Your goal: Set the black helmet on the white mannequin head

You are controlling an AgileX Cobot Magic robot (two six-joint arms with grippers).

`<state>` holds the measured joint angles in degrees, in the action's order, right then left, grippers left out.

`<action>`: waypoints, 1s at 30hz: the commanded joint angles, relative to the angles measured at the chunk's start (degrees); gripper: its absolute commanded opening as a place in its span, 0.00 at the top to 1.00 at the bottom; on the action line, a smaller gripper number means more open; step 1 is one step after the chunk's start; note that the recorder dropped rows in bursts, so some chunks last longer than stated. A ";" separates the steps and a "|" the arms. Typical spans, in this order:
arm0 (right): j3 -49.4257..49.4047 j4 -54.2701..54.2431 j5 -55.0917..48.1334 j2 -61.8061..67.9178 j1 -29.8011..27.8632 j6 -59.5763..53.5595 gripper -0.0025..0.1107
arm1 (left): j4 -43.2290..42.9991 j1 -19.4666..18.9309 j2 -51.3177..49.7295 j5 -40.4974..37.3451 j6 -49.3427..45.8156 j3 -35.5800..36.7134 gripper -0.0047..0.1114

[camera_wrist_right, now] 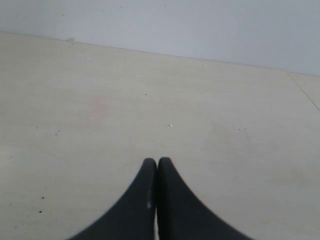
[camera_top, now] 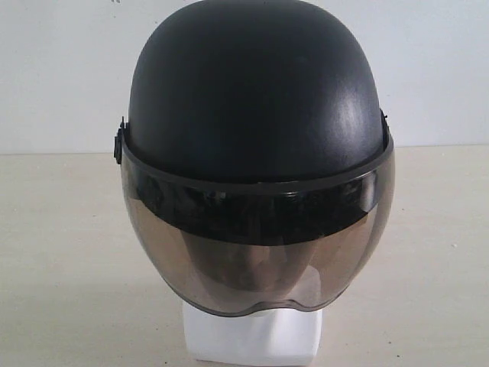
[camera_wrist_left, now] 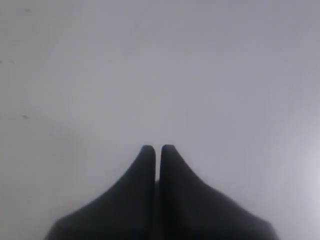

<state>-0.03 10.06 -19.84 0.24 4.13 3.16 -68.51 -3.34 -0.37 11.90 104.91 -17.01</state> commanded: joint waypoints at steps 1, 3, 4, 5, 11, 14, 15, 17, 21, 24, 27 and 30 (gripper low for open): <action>0.03 -0.09 0.01 -0.24 -0.19 -0.08 0.98 | 28.04 -0.07 0.37 -19.87 -52.24 4.91 0.92; 0.03 -0.09 0.01 -0.24 -0.19 -0.08 0.98 | 41.06 -0.07 0.37 -26.98 -76.43 7.35 0.92; 0.03 -0.09 0.01 -0.24 -0.19 -0.08 0.98 | 46.62 -0.07 0.37 -29.09 -88.38 8.90 0.92; 0.03 -0.09 0.01 -0.24 -0.19 -0.08 0.98 | 51.85 -0.07 0.37 -29.63 -98.22 10.65 0.92; 0.03 -0.08 0.16 -0.24 -0.19 -0.08 0.98 | 70.00 -0.07 0.37 -27.60 -118.95 17.01 0.92; 0.03 -0.08 0.16 -0.24 -0.19 -0.08 0.98 | 71.48 -0.07 0.37 -26.61 -119.09 17.01 0.92; 0.03 -0.08 0.16 -0.24 -0.19 -0.08 0.98 | 71.90 -0.07 0.37 -26.23 -119.09 17.01 0.92; 0.03 -0.23 0.24 -0.24 -0.19 -0.08 0.98 | 73.68 0.03 0.37 -26.08 -119.09 17.01 0.92; 0.03 -0.23 0.24 -0.24 -0.19 -0.08 0.98 | 80.64 0.03 0.37 -27.05 -119.09 17.01 0.92; 0.03 -0.23 0.24 -0.24 -0.19 -0.08 0.98 | 80.75 0.03 0.37 -27.93 -117.65 17.01 0.92; 0.03 -0.23 0.24 -0.24 -0.19 -0.08 0.98 | 80.75 0.03 0.37 -28.25 -110.63 17.01 0.92; 0.03 -0.23 0.24 -0.24 -0.19 -0.08 0.98 | 80.47 0.03 0.37 -28.65 -108.01 17.01 0.92</action>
<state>-0.03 9.92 -19.88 0.24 4.13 3.16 11.55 -3.34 -0.14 -16.53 -6.31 -0.20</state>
